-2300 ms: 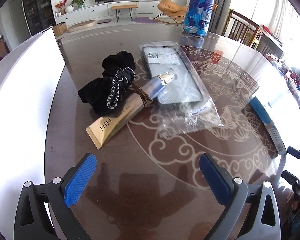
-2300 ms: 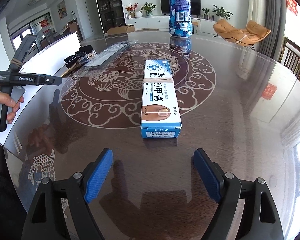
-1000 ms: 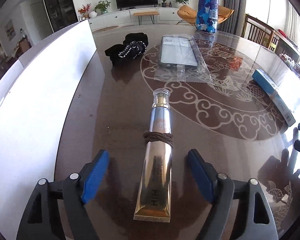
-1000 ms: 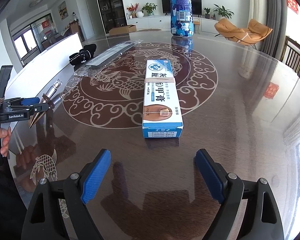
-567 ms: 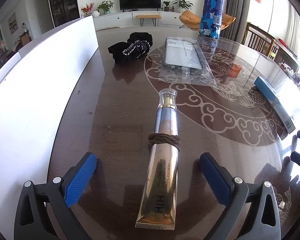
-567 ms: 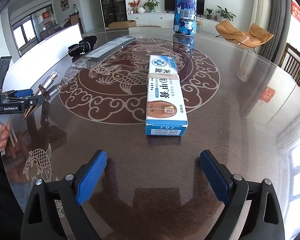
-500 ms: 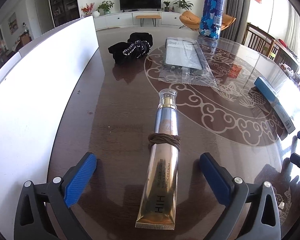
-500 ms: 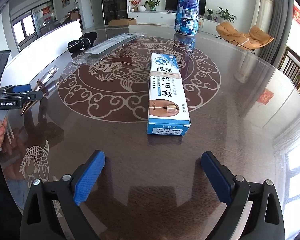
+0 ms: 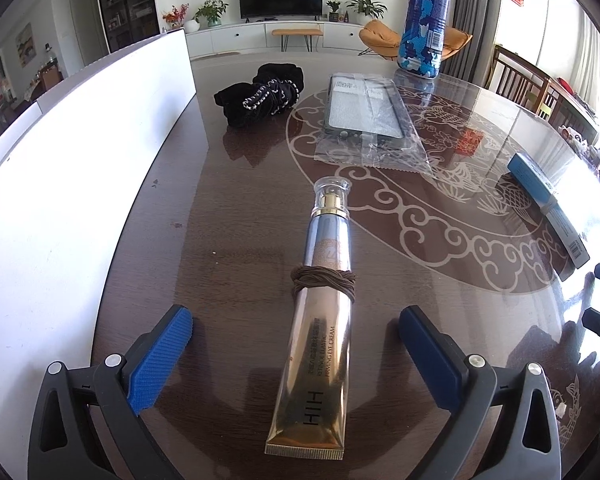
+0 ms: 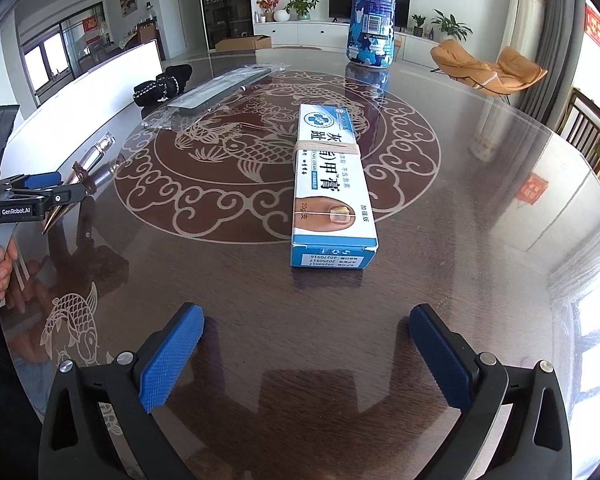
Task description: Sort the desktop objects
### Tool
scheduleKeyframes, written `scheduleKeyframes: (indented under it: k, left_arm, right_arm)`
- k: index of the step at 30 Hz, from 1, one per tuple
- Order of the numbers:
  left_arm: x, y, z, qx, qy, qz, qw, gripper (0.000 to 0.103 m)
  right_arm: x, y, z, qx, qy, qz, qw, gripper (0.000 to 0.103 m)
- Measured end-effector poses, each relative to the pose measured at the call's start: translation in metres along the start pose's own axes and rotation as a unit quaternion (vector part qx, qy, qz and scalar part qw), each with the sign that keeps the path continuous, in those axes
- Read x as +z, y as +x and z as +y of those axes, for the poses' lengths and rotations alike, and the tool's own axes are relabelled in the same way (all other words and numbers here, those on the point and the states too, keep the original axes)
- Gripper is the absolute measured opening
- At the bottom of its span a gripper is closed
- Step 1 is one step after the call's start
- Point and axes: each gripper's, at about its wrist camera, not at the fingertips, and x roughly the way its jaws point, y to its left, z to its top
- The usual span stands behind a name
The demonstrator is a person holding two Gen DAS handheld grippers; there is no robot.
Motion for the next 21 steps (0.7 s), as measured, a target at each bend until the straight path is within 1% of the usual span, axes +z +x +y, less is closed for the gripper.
scheduleKeyframes:
  k: [1,3,4,5,6,7,8,10,11,12,13,14,15,17,21]
  left_arm:
    - [0.002,0.001,-0.005,-0.011,0.017,0.011,0.9997,0.103]
    - [0.005,0.002,-0.019,-0.03,0.051,0.021,0.998,0.103]
    - [0.007,0.001,-0.024,-0.036,0.06,0.015,0.9975,0.096]
    - [0.009,0.0,-0.028,-0.04,0.065,0.005,0.9971,0.078]
    - [0.011,-0.002,-0.03,-0.039,0.064,0.0,0.9972,0.069]
    - [0.015,-0.003,-0.03,-0.038,0.06,-0.003,0.9975,0.048]
    - [0.017,-0.003,-0.029,-0.037,0.055,-0.003,0.9978,0.032]
    - [0.019,-0.004,-0.023,-0.049,0.037,-0.001,0.9981,0.029]
    - [0.018,-0.005,-0.019,-0.053,0.028,-0.001,0.9982,0.029]
    - [0.017,-0.006,-0.015,-0.051,0.022,0.001,0.9984,0.028]
    - [0.015,-0.008,-0.012,-0.05,0.018,0.002,0.9986,0.028]
    - [0.013,-0.01,-0.008,-0.051,0.014,0.001,0.9986,0.028]
    - [0.01,-0.012,-0.006,-0.054,0.01,0.0,0.9985,0.028]
    - [0.005,-0.019,-0.001,-0.059,0.0,-0.006,0.9982,0.028]
    - [0.006,-0.05,0.002,-0.075,-0.017,-0.041,0.9962,0.028]
  right_arm:
    - [0.007,-0.001,-0.005,0.008,0.004,0.006,1.0,0.102]
    - [0.028,-0.004,-0.013,-0.014,0.003,0.01,1.0,0.102]
    - [0.042,-0.001,-0.017,-0.02,0.003,0.017,1.0,0.103]
    - [0.055,0.004,-0.02,-0.018,0.003,0.03,0.999,0.103]
    - [0.068,0.012,-0.022,-0.015,0.003,0.043,0.999,0.103]
    - [0.079,0.02,-0.022,-0.01,0.0,0.052,0.999,0.103]
    - [0.088,0.028,-0.021,-0.006,-0.005,0.06,0.998,0.102]
    - [0.103,0.045,-0.018,-0.003,-0.006,0.078,0.997,0.102]
    - [0.107,0.052,-0.018,-0.004,-0.004,0.087,0.996,0.098]
    - [0.111,0.058,-0.019,-0.004,0.0,0.096,0.995,0.089]
    - [0.112,0.063,-0.018,0.003,0.004,0.107,0.994,0.056]
    - [0.113,0.063,-0.017,-0.005,0.001,0.106,0.994,0.045]
    - [0.113,0.063,-0.014,-0.01,-0.008,0.111,0.994,0.045]
    - [0.111,0.055,-0.009,-0.001,-0.015,0.108,0.994,0.045]
    - [0.114,0.014,0.005,0.01,-0.024,0.066,0.997,0.045]
